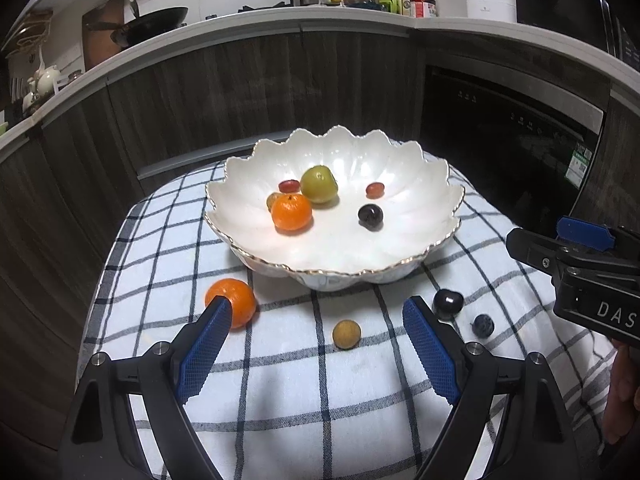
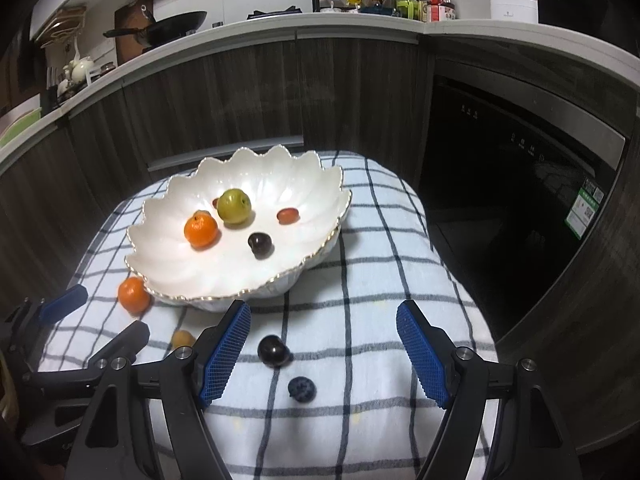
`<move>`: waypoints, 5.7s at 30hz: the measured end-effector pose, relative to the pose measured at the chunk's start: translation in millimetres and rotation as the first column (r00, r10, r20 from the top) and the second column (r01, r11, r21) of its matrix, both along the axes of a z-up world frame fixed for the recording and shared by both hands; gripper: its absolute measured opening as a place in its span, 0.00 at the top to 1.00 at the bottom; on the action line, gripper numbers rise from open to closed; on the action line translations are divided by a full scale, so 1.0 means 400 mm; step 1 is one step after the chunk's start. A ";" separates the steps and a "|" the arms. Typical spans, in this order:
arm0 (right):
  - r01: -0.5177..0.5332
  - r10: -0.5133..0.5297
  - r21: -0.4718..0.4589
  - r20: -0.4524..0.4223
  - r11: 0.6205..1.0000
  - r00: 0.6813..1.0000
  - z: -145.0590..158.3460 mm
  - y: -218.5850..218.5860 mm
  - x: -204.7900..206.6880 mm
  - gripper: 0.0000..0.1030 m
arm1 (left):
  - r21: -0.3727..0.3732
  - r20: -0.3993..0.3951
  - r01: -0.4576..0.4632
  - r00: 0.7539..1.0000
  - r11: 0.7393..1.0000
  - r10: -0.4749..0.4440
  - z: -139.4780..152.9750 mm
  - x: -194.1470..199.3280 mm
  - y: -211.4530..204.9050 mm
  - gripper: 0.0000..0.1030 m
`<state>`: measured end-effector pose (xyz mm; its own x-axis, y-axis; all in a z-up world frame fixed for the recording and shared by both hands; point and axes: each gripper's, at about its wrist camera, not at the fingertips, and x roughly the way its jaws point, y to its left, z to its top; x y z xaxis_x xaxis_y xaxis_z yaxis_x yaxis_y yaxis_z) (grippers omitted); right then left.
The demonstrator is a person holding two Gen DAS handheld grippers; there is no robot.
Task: Organize fruits
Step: 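Withdraw both open grippers from the bowl toward the remaining fruits, then close the right gripper on the blueberry while the left gripper grasps the small yellow fruit, then lift the blueberry and yellow fruit and carry both over the white bowl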
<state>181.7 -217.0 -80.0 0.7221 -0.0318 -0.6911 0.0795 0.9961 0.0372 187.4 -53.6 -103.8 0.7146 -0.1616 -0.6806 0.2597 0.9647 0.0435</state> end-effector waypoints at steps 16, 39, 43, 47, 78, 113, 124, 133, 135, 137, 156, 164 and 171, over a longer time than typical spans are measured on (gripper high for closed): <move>-0.013 0.012 -0.011 -0.036 1.000 0.999 -0.066 0.006 -0.005 0.26 | 0.023 -0.024 0.048 0.999 0.999 -0.047 -0.073 0.001 -0.016 0.20; -0.043 0.039 -0.031 -0.126 0.999 0.991 -0.155 0.032 -0.001 0.40 | 0.023 -0.112 0.080 0.991 0.997 -0.077 -0.140 0.050 -0.031 0.33; -0.056 0.052 -0.022 -0.147 0.998 0.988 -0.172 0.035 0.001 0.50 | 0.016 -0.129 0.087 0.988 0.996 -0.084 -0.154 0.054 -0.032 0.34; -0.065 0.061 -0.018 -0.156 0.998 0.986 -0.179 0.039 0.001 0.52 | -0.001 -0.141 0.085 0.986 0.996 -0.085 -0.162 0.059 -0.030 0.35; -0.097 0.096 0.001 -0.172 0.995 0.980 -0.197 0.047 0.009 0.78 | -0.018 -0.175 0.098 0.980 0.995 -0.100 -0.170 0.078 -0.053 0.78; -0.083 0.083 0.000 -0.040 0.997 0.996 -0.074 0.033 -0.026 0.78 | -0.001 -0.059 0.088 0.994 0.996 -0.087 -0.035 0.012 -0.042 0.78; -0.090 0.091 0.007 -0.011 0.996 0.996 -0.030 0.036 -0.009 0.78 | -0.012 -0.022 0.063 0.998 0.998 -0.063 0.025 0.016 -0.025 0.78; -0.110 0.110 0.015 0.016 0.994 0.994 0.003 0.039 0.023 0.78 | -0.016 -0.019 0.043 0.999 0.999 -0.043 0.053 0.047 -0.027 0.78; -0.113 0.112 0.014 0.021 0.994 0.993 0.007 0.039 0.032 0.78 | -0.016 -0.018 0.037 0.999 0.999 -0.037 0.057 0.050 -0.025 0.78; -0.117 0.116 0.011 0.022 0.993 0.993 0.011 0.039 0.043 0.78 | -0.022 -0.018 0.030 0.999 0.999 -0.030 0.062 0.056 -0.020 0.78; -0.167 0.168 -0.032 0.031 0.986 0.985 0.047 0.057 0.160 0.78 | -0.048 -0.044 -0.021 0.999 0.999 0.019 0.070 0.155 0.001 0.78; -0.171 0.172 -0.048 0.026 0.984 0.985 0.051 0.055 0.227 0.78 | -0.044 -0.046 -0.028 0.999 0.999 0.026 0.068 0.204 -0.001 0.78; -0.164 0.164 -0.039 0.012 0.986 0.986 0.047 0.044 0.288 0.78 | -0.034 -0.065 -0.042 0.997 0.999 0.040 0.046 0.246 0.006 0.78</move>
